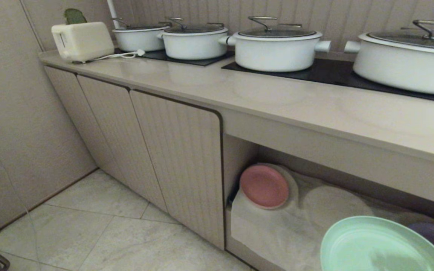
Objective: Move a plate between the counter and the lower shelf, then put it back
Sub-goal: Put the plate
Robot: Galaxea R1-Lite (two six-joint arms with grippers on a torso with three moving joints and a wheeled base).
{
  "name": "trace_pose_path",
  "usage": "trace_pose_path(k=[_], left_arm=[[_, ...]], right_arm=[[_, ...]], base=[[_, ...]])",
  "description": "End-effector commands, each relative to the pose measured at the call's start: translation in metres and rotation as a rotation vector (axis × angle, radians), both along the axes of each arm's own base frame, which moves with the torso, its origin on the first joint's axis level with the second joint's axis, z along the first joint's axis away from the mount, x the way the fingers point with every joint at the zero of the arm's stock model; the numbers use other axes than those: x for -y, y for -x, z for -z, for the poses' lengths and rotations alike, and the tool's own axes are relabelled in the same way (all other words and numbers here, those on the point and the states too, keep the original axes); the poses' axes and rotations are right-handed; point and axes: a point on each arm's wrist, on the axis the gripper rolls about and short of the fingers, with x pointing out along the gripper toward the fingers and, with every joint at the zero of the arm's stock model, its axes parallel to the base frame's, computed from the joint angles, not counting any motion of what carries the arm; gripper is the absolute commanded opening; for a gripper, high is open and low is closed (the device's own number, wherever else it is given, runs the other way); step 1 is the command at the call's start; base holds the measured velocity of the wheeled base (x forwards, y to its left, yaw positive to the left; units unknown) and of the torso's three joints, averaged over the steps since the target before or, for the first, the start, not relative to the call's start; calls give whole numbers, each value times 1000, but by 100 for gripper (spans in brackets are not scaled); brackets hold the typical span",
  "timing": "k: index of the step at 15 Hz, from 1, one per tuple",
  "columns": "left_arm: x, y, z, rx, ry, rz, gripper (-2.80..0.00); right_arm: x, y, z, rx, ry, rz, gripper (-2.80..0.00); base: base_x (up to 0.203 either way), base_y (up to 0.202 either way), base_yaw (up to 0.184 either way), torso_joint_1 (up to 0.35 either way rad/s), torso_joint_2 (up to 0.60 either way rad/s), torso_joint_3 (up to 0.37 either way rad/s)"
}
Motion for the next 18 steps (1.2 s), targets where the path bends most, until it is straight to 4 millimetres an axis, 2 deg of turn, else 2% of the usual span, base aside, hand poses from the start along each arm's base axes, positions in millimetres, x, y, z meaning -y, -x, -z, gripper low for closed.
trace_pose_path(k=[1,12,18], left_arm=[[0,0,0,0,0,-1,-280],[0,0,0,0,0,-1,-280],[0,0,0,0,0,-1,-280]], right_arm=[[0,0,0,-5,0,2,-280],[-1,-1,1,-17,-4,10,-280],[-1,-3,2,-21,-3,9,-280]], base=[[0,0,0,0,0,0],[0,0,0,0,0,0],[-1,7,-151,4,3,3]])
